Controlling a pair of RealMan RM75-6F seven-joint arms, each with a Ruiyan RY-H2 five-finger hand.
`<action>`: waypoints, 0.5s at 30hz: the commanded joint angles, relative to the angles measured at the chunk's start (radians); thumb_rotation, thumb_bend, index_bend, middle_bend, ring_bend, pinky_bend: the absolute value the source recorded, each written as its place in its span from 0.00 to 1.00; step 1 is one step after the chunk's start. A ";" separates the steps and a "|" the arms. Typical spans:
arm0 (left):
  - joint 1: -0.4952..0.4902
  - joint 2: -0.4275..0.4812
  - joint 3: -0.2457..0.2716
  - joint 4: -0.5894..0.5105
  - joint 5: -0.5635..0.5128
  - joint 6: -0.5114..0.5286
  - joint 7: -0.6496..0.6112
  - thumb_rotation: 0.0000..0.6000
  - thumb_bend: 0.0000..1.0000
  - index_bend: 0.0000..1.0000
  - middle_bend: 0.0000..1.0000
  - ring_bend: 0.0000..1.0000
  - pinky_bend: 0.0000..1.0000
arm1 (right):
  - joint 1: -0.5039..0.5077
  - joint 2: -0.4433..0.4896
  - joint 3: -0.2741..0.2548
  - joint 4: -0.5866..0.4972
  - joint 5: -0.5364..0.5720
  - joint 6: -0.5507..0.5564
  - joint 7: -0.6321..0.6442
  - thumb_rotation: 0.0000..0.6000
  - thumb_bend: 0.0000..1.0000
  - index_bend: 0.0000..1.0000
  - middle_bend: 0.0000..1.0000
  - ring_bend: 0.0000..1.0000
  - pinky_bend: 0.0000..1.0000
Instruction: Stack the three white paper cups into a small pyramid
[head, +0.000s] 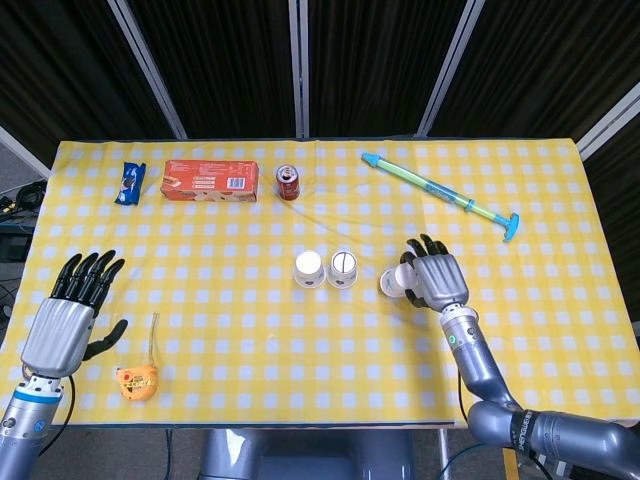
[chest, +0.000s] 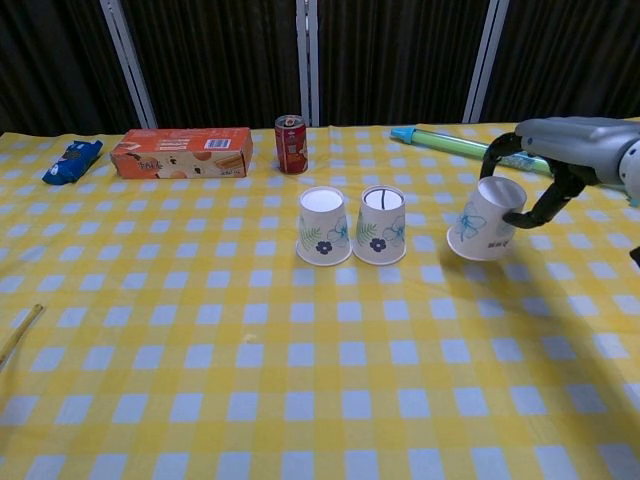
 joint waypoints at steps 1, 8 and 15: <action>0.002 0.001 -0.003 0.000 0.000 -0.001 -0.002 1.00 0.31 0.00 0.00 0.00 0.00 | 0.010 0.026 0.030 -0.055 -0.028 0.023 0.008 1.00 0.31 0.46 0.13 0.00 0.15; 0.008 0.005 -0.017 0.003 -0.006 -0.010 -0.016 1.00 0.31 0.00 0.00 0.00 0.00 | 0.083 0.084 0.121 -0.206 -0.003 0.063 -0.080 1.00 0.31 0.46 0.13 0.00 0.15; 0.011 0.010 -0.032 0.011 -0.016 -0.021 -0.039 1.00 0.31 0.00 0.00 0.00 0.00 | 0.172 0.057 0.166 -0.251 0.067 0.091 -0.177 1.00 0.31 0.46 0.13 0.00 0.15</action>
